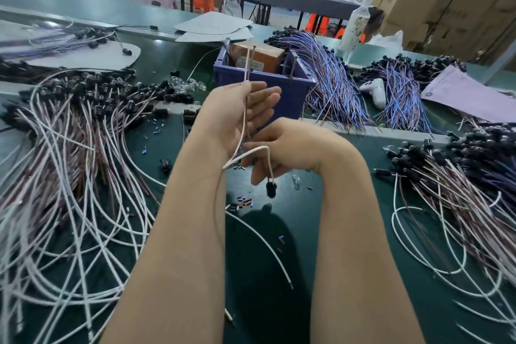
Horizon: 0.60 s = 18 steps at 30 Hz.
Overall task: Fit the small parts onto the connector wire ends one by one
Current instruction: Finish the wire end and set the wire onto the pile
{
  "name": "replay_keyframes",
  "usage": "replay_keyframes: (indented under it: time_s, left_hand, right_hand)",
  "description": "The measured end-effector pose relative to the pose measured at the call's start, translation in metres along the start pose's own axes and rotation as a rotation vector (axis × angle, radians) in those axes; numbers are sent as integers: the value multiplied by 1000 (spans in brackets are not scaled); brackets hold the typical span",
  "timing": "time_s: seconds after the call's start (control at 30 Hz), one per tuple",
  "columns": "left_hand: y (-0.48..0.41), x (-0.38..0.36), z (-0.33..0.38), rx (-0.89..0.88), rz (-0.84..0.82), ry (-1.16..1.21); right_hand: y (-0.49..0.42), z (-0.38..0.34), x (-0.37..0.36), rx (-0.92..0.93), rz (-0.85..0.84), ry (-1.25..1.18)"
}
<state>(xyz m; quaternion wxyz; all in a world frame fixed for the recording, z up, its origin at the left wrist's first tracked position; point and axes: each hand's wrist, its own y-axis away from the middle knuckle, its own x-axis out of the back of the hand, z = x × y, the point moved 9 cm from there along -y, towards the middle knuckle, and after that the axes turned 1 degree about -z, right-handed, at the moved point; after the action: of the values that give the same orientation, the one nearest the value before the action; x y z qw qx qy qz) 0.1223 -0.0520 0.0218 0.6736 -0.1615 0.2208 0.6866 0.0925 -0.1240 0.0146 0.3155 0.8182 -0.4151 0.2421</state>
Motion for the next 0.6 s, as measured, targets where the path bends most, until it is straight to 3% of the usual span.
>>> replay_keyframes:
  time_s: [0.17, 0.23, 0.33, 0.4, 0.5, 0.6]
  left_hand:
    - [1, -1, 10, -64, -60, -69]
    - [3, -2, 9, -24, -115, -115]
    - [8, -7, 6, 28, -210, -201]
    - [13, -16, 1, 48, -296, -278]
    - [17, -29, -12, 102, -399, -361]
    - [17, -31, -19, 139, -418, -385]
  right_hand:
    - [5, -4, -5, 51, -50, -219]
    - [7, -2, 12, 72, 78, -414]
    - [12, 17, 56, 98, 504, -719]
    - [16, 25, 72, 159, 684, -881]
    - [12, 25, 70, 268, 679, -1116]
    - [9, 28, 71, 288, 674, -1168]
